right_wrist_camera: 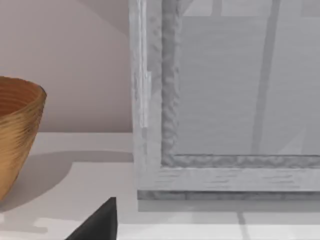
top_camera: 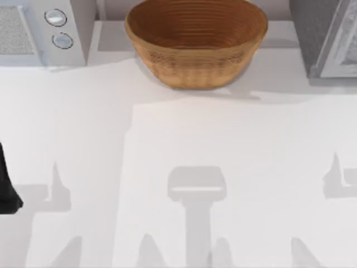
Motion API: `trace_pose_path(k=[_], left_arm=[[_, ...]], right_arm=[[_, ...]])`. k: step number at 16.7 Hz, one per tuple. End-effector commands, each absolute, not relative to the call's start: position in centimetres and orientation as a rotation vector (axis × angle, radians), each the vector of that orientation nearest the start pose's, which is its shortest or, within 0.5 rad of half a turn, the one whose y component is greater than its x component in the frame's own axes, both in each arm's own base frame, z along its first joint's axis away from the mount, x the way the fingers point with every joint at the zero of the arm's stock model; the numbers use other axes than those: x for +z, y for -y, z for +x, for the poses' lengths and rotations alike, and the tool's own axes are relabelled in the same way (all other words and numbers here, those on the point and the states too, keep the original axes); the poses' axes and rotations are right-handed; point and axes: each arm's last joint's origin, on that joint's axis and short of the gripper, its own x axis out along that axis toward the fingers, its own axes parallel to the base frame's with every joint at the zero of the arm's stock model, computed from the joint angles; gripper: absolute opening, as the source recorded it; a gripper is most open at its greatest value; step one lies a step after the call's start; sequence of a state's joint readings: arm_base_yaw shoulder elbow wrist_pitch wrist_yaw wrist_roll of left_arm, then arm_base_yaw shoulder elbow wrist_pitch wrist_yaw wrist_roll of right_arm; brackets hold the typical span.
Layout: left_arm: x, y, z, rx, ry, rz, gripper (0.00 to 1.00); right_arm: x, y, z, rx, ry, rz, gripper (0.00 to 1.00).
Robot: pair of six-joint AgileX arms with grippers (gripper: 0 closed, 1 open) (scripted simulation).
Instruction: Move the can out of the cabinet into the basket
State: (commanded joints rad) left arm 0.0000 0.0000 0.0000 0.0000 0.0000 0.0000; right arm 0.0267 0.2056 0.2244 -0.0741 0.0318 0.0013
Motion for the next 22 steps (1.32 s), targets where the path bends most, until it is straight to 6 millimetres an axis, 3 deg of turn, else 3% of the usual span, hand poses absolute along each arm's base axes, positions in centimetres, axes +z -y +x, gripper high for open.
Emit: trace_pose_path(k=[5,9,12,16,19,22], left_arm=[[16.0,0.1,10.6,0.0,0.0,0.0,1.0],[16.0,0.1,10.6,0.0,0.0,0.0,1.0],[16.0,0.1,10.6,0.0,0.0,0.0,1.0],[16.0,0.1,10.6,0.0,0.0,0.0,1.0],[16.0,0.1,10.6,0.0,0.0,0.0,1.0],[16.0,0.1,10.6,0.0,0.0,0.0,1.0]], right_arm=[[32.1,-0.8,13.3,-0.003,-0.047,-0.005,1.0],[41.0,-1.8,16.8,-0.001,-0.015,-0.003,1.0],[46.0,-2.8,19.9,0.0,0.005,0.0,1.0],[49.9,-4.0,23.6,0.0,0.01,0.002,1.0],[50.9,-4.6,25.3,0.0,0.002,0.0,1.0],[51.0,-4.7,25.6,0.0,0.0,0.0,1.0]])
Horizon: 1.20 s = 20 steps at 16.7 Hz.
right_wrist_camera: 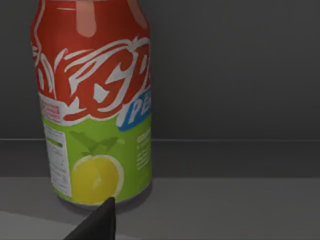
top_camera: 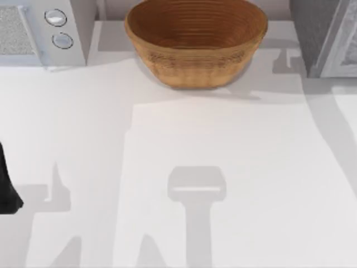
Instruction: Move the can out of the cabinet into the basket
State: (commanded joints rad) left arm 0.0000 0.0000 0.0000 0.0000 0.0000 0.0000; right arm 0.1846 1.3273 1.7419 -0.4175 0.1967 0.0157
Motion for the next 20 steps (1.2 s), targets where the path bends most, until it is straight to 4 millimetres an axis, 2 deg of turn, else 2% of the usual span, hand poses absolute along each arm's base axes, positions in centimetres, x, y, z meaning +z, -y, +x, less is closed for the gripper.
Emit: trace_pose_path(k=[5,8,12,14,20], left_arm=[[16.0,0.1,10.6,0.0,0.0,0.0,1.0],[16.0,0.1,10.6,0.0,0.0,0.0,1.0],[16.0,0.1,10.6,0.0,0.0,0.0,1.0],[16.0,0.1,10.6,0.0,0.0,0.0,1.0],[16.0,0.1,10.6,0.0,0.0,0.0,1.0]], right_arm=[[51.1,-4.9,25.9,-0.004,0.005,0.0,1.0],[51.3,-6.8,28.3,-0.003,0.007,0.0,1.0],[50.8,-10.3,31.6,-0.006,0.007,-0.003,1.0],[50.7,-11.3,32.3,-0.007,0.009,-0.002,1.0],[50.6,-11.3,32.7,-0.008,0.006,-0.003,1.0]])
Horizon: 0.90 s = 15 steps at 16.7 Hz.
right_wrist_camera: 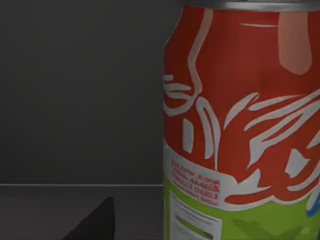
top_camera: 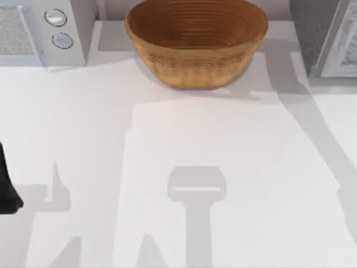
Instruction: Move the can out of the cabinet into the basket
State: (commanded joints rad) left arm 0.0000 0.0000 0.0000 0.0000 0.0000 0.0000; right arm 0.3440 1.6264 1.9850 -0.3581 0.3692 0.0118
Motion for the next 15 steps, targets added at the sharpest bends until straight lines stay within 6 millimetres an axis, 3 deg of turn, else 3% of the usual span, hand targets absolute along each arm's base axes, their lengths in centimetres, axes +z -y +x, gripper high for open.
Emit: trace_pose_path(k=[9,14,15], left_arm=[[16.0,0.1,10.6,0.0,0.0,0.0,1.0],[16.0,0.1,10.6,0.0,0.0,0.0,1.0],[16.0,0.1,10.6,0.0,0.0,0.0,1.0]], right_arm=[[50.8,-11.3,38.1,-0.007,0.009,-0.002,1.0],[50.7,-11.3,38.4,-0.007,0.009,-0.002,1.0],[50.7,-11.3,38.4,-0.007,0.009,-0.002,0.92]])
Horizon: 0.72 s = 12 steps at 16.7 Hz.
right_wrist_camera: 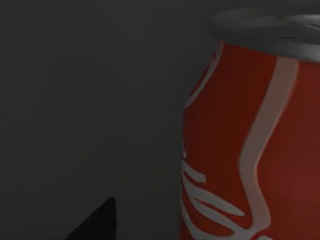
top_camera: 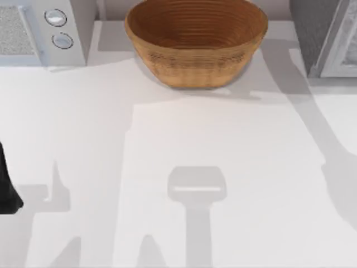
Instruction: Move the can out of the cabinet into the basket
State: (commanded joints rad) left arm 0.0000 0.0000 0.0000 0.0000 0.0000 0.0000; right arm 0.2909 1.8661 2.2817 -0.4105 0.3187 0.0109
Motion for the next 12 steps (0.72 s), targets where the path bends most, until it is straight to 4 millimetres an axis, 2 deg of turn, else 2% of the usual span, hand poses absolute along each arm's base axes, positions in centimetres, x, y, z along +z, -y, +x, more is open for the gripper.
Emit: trace_pose_path(k=[12], left_arm=[[16.0,0.12,10.57,0.0,0.0,0.0,1.0]], right_arm=[[50.74,-11.31,38.37,-0.007,0.009,-0.002,0.02]])
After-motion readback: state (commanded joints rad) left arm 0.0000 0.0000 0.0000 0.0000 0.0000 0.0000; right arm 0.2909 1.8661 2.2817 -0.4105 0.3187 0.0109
